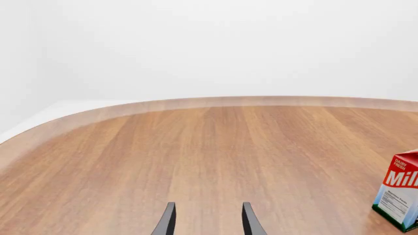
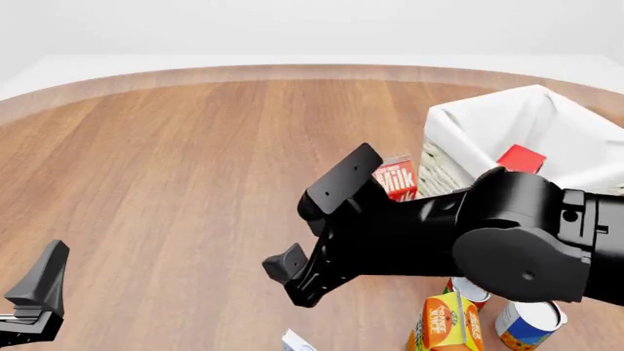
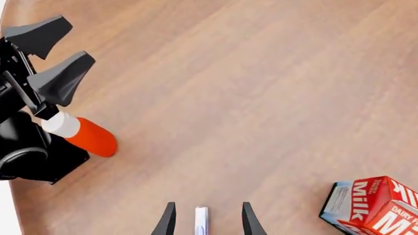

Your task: Pick up the cream cheese box and the butter, and put them in the basket.

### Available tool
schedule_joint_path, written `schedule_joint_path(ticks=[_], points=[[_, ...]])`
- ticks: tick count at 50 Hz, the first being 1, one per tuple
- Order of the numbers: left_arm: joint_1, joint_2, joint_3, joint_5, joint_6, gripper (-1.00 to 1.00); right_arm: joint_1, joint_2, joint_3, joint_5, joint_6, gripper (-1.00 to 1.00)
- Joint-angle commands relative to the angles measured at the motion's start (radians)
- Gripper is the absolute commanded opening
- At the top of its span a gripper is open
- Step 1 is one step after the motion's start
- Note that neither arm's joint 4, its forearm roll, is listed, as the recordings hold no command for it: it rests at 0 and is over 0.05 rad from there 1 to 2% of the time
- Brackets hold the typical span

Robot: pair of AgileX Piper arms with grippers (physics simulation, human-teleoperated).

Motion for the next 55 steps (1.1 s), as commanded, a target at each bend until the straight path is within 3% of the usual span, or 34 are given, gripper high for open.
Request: schedule_joint_path(ticks=[1, 27, 30, 39, 55], points=[[0.0, 0.0, 0.0, 0.0, 0.0, 1.0, -0.002, 0.032, 0.002, 0.007, -0.017, 1.0], [0.0, 0.0, 0.0, 0.0, 0.0, 1.0, 0.032, 0.11, 0.062, -0.08, 0.046, 1.0], [0.0, 0.0, 0.0, 0.0, 0.0, 1.0, 0.037, 0.093, 0.045, -0.048, 0.048, 1.0], [0.0, 0.0, 0.0, 0.0, 0.0, 1.0, 0.042, 0.139, 0.095, -0.11, 0.072, 1.0], [0.0, 0.0, 0.0, 0.0, 0.0, 1.0, 0.032, 0.144, 0.096, -0.101, 0.068, 1.0]])
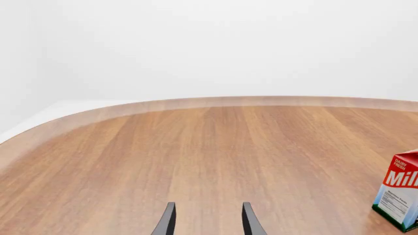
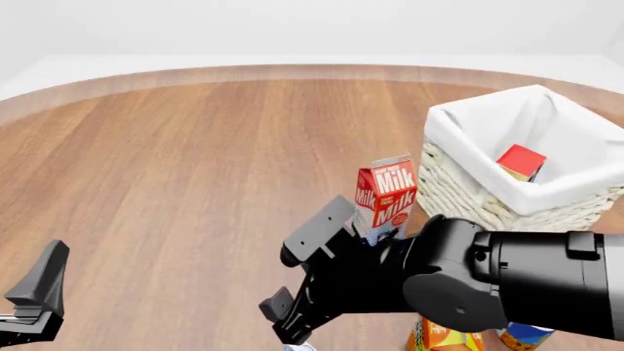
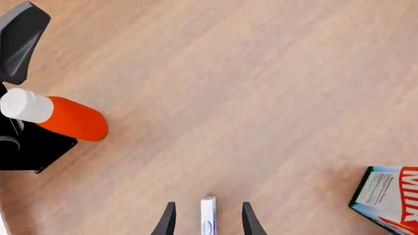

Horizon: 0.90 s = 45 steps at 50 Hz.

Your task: Pick up the cream cheese box and the butter, and put them in the basket.

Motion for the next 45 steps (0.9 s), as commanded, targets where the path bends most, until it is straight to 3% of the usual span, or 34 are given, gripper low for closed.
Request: schedule_joint_path(ticks=[1, 20, 45], points=[[0.0, 0.0, 0.0, 0.0, 0.0, 1.0, -0.007, 0.014, 0.016, -0.013, 0.001, 1.0], [0.0, 0.0, 0.0, 0.0, 0.0, 1.0, 0.015, 0.055, 0.047, -0.047, 0.058, 1.0], [0.0, 0.0, 0.0, 0.0, 0.0, 1.0, 0.025, 0.115, 0.073, -0.086, 0.068, 1.0]])
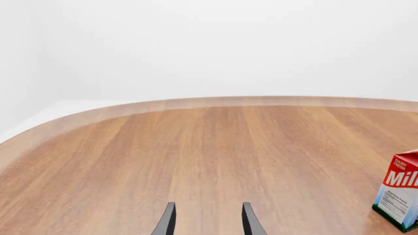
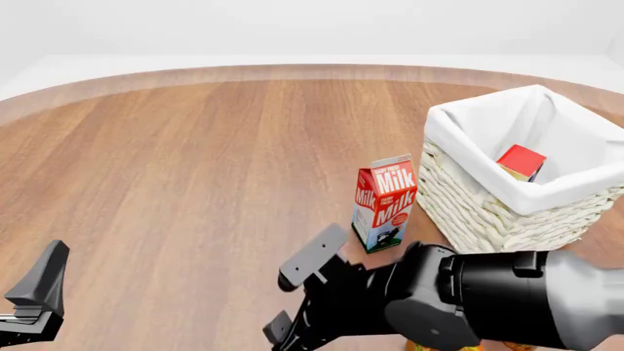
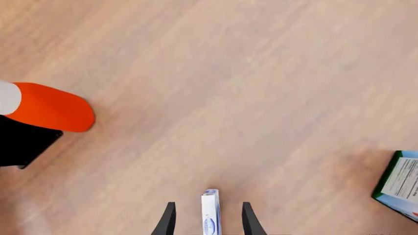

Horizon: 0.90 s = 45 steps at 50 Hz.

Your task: Pick up the cream cheese box and the butter, and put them in the basket.

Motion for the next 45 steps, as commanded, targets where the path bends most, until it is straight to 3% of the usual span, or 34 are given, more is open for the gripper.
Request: schedule_joint_path(ticks=[1, 45], points=[[0.0, 0.0, 0.0, 0.0, 0.0, 1.0, 0.004, 0.031, 0.018, -0.028, 0.014, 1.0], [0.0, 0.0, 0.0, 0.0, 0.0, 1.0, 0.014, 0.098, 0.048, -0.088, 0.038, 1.0]])
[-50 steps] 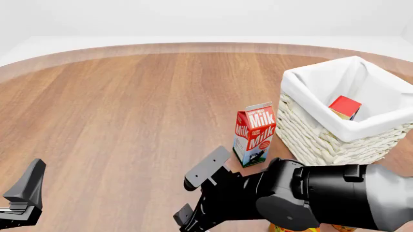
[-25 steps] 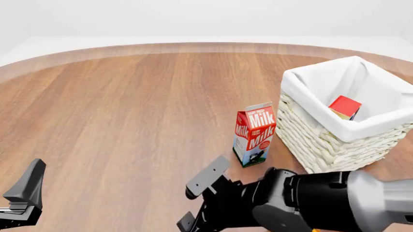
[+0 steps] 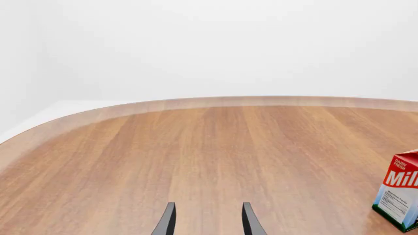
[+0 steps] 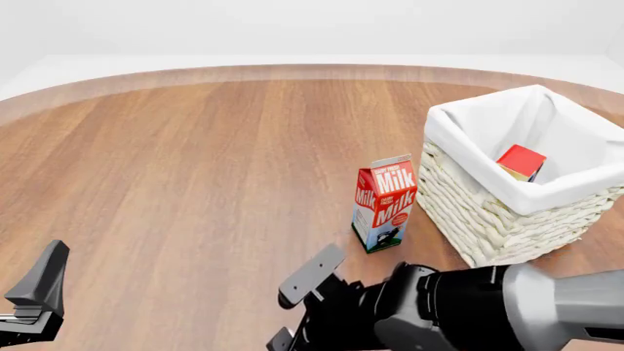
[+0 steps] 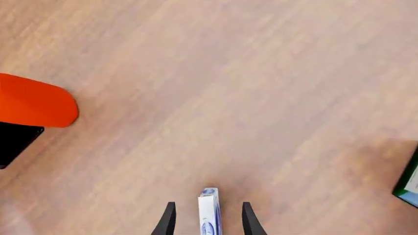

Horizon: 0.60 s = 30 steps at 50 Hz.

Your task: Pick up the cream cheese box and the butter, and put them in the basket.

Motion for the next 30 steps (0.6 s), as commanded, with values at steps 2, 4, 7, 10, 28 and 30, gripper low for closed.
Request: schedule_joint_path(ticks=[2, 4, 7, 10, 28, 30], points=[[0.0, 0.0, 0.0, 0.0, 0.0, 1.0, 0.005, 0.011, 0.003, -0.006, 0.002, 1.0], [0.0, 0.0, 0.0, 0.0, 0.0, 1.0, -0.004, 0.009, 0.006, -0.005, -0.006, 1.0], [0.0, 0.0, 0.0, 0.0, 0.0, 1.0, -0.013, 0.005, 0.014, -0.006, -0.011, 1.0], [0.0, 0.0, 0.0, 0.0, 0.0, 1.0, -0.024, 0.006, 0.025, -0.012, -0.013, 1.0], [0.0, 0.0, 0.0, 0.0, 0.0, 1.0, -0.021, 0.049, 0.047, -0.052, 0.001, 1.0], [0.0, 0.0, 0.0, 0.0, 0.0, 1.0, -0.024, 0.051, 0.052, -0.058, 0.002, 1.0]])
